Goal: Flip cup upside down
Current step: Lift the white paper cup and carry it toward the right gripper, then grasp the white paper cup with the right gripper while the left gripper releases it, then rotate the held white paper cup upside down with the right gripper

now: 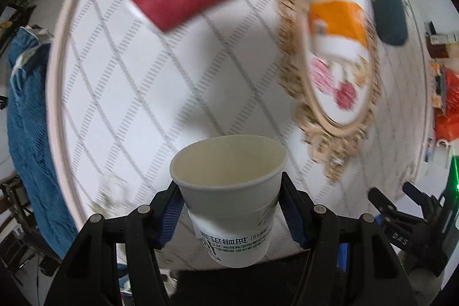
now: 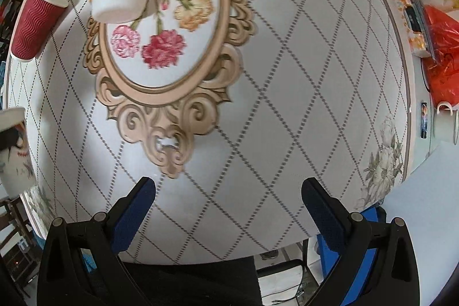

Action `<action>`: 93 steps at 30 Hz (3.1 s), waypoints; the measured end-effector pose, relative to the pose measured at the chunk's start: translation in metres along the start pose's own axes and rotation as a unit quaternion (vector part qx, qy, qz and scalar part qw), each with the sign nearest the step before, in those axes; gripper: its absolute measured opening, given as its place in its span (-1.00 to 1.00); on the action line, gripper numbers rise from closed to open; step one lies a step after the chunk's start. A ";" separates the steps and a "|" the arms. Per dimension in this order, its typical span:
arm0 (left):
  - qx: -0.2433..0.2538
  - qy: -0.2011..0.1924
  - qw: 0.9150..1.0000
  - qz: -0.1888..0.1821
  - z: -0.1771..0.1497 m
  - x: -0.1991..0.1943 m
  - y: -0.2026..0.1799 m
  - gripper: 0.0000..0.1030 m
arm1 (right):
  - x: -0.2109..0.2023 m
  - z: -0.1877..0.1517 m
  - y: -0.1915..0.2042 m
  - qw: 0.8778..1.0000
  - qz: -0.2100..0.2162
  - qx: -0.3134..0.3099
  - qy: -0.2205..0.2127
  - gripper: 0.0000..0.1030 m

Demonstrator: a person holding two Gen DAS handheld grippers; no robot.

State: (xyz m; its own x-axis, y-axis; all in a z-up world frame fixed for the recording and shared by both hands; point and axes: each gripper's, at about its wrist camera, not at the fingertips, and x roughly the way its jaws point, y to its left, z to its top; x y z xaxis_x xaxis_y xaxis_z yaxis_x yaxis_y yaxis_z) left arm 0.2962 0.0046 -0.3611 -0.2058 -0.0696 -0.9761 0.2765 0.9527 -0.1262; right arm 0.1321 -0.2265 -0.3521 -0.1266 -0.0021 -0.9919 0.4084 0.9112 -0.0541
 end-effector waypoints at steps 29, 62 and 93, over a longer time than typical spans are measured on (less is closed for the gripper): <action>-0.015 0.038 0.999 0.020 -0.015 0.110 -0.199 0.24 | 0.046 -0.037 -0.138 0.997 -0.009 -0.070 0.011 1.00; -0.094 -0.115 0.987 0.068 -0.060 -0.005 -0.133 0.71 | -0.009 -0.028 -0.091 0.986 0.148 -0.076 -0.010 1.00; -0.122 -0.101 0.985 0.074 -0.080 0.040 -0.055 1.00 | -0.077 -0.052 -0.010 0.957 0.024 -0.278 -0.081 0.62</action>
State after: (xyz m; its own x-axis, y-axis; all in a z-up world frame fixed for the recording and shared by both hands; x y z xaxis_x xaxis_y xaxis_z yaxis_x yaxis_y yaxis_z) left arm 0.1977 -0.0264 -0.3787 0.0185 0.0417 -0.9990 0.0516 0.9978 0.0426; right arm 0.0905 -0.2135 -0.2691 0.0413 0.0230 -0.9989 -0.1405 0.9899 0.0170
